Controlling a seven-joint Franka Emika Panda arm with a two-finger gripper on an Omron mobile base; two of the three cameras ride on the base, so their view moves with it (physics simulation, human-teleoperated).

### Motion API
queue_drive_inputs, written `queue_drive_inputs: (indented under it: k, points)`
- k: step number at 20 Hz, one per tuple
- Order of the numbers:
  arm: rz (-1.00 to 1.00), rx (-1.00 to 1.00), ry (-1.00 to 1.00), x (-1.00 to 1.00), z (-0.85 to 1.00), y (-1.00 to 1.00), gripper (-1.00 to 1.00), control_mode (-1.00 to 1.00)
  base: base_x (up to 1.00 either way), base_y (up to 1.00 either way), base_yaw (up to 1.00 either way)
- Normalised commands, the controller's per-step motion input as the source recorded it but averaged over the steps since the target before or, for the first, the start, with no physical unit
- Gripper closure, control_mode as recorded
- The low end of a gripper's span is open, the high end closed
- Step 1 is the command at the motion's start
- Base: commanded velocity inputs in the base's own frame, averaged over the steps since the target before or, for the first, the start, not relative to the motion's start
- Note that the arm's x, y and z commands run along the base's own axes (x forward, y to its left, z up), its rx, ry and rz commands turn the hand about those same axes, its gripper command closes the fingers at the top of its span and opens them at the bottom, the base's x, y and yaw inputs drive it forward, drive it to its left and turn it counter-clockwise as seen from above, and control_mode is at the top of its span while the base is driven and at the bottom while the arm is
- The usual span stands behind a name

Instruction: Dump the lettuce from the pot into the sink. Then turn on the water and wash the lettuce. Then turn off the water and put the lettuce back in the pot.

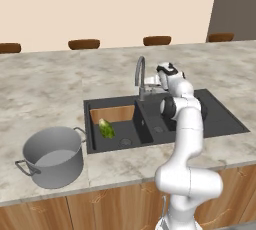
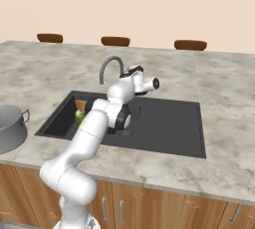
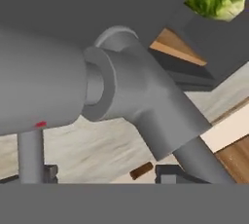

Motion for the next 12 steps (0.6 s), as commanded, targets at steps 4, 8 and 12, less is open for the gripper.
queue_drive_inputs:
  k: [4,8,12]
  points:
    - [0.38,0.22,-0.18,-1.00,-0.14,-1.00,-1.00,-1.00,0.00,0.00,0.00]
    - [0.38,0.20,-0.35,-0.96,0.45,-0.88,-1.00,-1.00,0.00,0.00,0.00]
    - [0.43,0.11,-0.38,-0.91,1.00,-0.57,-1.00,-1.00,0.00,0.00,0.00]
